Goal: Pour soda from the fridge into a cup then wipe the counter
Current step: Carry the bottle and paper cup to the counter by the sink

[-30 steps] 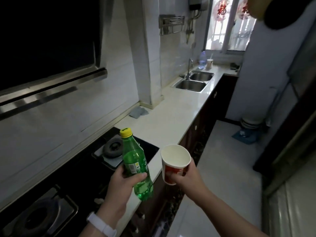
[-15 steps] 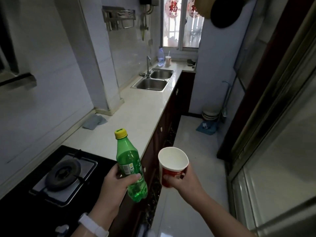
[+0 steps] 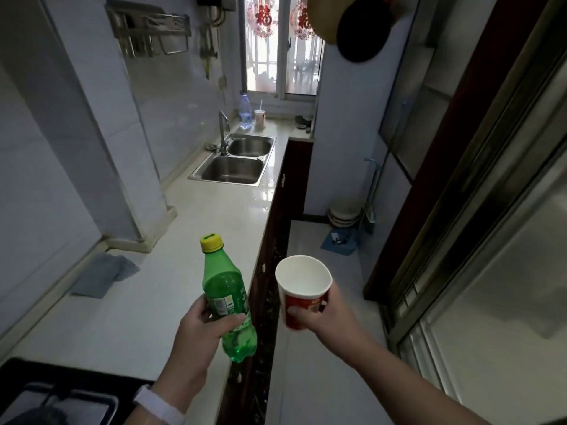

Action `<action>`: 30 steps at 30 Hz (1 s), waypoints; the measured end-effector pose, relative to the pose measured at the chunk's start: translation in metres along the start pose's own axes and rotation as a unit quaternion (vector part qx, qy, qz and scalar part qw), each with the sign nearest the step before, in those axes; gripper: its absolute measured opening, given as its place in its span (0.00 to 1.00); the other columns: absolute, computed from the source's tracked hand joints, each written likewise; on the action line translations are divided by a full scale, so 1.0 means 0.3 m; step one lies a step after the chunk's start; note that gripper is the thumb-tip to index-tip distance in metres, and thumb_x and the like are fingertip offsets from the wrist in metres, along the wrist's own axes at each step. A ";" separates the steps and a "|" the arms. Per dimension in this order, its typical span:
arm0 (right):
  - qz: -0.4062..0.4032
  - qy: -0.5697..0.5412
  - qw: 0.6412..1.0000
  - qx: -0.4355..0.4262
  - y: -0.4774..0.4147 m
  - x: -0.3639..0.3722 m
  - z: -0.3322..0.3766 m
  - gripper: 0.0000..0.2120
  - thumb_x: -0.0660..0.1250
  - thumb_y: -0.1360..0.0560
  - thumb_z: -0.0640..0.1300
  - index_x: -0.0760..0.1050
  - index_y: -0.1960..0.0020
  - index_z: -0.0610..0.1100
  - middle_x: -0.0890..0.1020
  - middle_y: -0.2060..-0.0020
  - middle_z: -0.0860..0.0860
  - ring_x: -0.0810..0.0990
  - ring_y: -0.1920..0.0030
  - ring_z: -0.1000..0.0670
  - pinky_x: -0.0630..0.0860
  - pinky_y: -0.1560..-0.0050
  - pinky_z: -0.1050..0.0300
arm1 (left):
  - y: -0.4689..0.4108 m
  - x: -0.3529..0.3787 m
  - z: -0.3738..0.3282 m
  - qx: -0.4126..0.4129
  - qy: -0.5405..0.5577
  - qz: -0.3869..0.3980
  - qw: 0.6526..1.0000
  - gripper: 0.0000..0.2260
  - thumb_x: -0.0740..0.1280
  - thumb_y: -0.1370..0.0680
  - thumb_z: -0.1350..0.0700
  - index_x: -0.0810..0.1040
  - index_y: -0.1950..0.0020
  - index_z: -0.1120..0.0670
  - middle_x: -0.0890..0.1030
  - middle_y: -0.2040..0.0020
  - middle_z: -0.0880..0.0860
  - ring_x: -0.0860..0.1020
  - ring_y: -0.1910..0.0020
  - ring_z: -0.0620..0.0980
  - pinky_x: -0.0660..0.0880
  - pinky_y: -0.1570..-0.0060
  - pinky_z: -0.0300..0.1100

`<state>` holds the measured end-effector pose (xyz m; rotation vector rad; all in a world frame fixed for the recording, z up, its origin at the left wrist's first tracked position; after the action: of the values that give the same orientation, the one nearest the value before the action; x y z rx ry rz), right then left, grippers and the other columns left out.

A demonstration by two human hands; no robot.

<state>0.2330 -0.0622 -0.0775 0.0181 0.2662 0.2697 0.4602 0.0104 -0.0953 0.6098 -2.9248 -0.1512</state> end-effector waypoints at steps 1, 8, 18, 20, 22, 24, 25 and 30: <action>-0.004 -0.004 1.000 0.001 -0.035 -0.005 0.006 0.33 0.78 0.32 0.39 0.64 0.37 0.57 0.76 0.45 0.62 0.75 0.50 0.72 0.72 0.55 0.75 | -0.048 0.004 -0.011 0.001 -0.003 0.008 1.000 0.19 0.76 0.34 0.69 0.81 0.46 0.54 0.86 0.54 0.53 0.83 0.51 0.57 0.79 0.50 0.51; -0.037 -0.005 0.999 0.010 -0.217 -0.061 -0.012 0.37 0.79 0.34 0.44 0.63 0.33 0.58 0.76 0.42 0.60 0.76 0.43 0.60 0.74 0.51 0.68 | -0.260 0.060 -0.053 0.002 0.001 0.032 0.999 0.22 0.76 0.40 0.60 0.81 0.46 0.54 0.85 0.52 0.54 0.83 0.51 0.55 0.79 0.51 0.50; -0.018 -0.040 0.999 0.019 -0.536 -0.179 -0.101 0.37 0.79 0.33 0.45 0.62 0.32 0.59 0.76 0.41 0.59 0.76 0.42 0.59 0.74 0.44 0.60 | -0.525 0.228 -0.042 -0.008 -0.024 0.018 1.000 0.19 0.76 0.33 0.69 0.81 0.46 0.55 0.85 0.53 0.53 0.82 0.51 0.55 0.78 0.52 0.48; -0.012 -0.045 0.999 0.018 -0.630 -0.215 -0.125 0.38 0.79 0.33 0.45 0.62 0.31 0.58 0.76 0.40 0.59 0.76 0.42 0.58 0.75 0.42 0.57 | -0.592 0.277 -0.043 -0.009 -0.029 0.006 1.000 0.18 0.75 0.32 0.69 0.81 0.46 0.55 0.85 0.52 0.54 0.82 0.50 0.56 0.77 0.53 0.48; -0.001 -0.045 0.999 0.017 -0.729 -0.257 -0.139 0.38 0.79 0.34 0.45 0.63 0.31 0.57 0.77 0.40 0.58 0.76 0.42 0.58 0.75 0.41 0.56 | -0.660 0.334 -0.052 -0.006 -0.033 -0.012 0.999 0.19 0.77 0.35 0.67 0.82 0.47 0.54 0.85 0.52 0.54 0.82 0.51 0.56 0.77 0.53 0.48; 0.015 -0.049 0.999 0.017 -0.824 -0.306 -0.145 0.37 0.79 0.33 0.45 0.62 0.32 0.57 0.76 0.40 0.58 0.75 0.41 0.59 0.75 0.40 0.56 | -0.726 0.397 -0.073 -0.001 -0.036 -0.028 0.999 0.20 0.78 0.38 0.64 0.82 0.48 0.54 0.85 0.53 0.54 0.82 0.51 0.56 0.78 0.53 0.48; 0.024 -0.054 0.998 0.017 -0.868 -0.334 -0.145 0.36 0.79 0.33 0.44 0.62 0.33 0.57 0.76 0.40 0.58 0.75 0.42 0.59 0.74 0.40 0.56 | -0.761 0.429 -0.082 0.002 -0.036 -0.036 0.999 0.19 0.78 0.37 0.65 0.82 0.48 0.54 0.85 0.53 0.54 0.82 0.51 0.57 0.78 0.53 0.48; 0.067 -0.056 0.996 0.019 -1.092 -0.469 -0.171 0.36 0.78 0.32 0.44 0.61 0.33 0.58 0.74 0.40 0.60 0.74 0.41 0.59 0.74 0.39 0.57 | -0.906 0.564 -0.114 0.015 -0.035 -0.077 0.996 0.17 0.74 0.32 0.69 0.82 0.47 0.55 0.85 0.51 0.57 0.82 0.48 0.60 0.78 0.52 0.50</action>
<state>0.1743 -0.4164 -0.1083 0.0893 0.1586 0.3947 0.4183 -0.3081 -0.0753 0.8512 -2.9505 -0.1506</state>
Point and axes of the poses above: each hand's wrist, its own y-axis away from the middle knuckle, its own x-axis out of the palm, z = x × y, the point moved 5 cm from there along -y, towards the middle knuckle
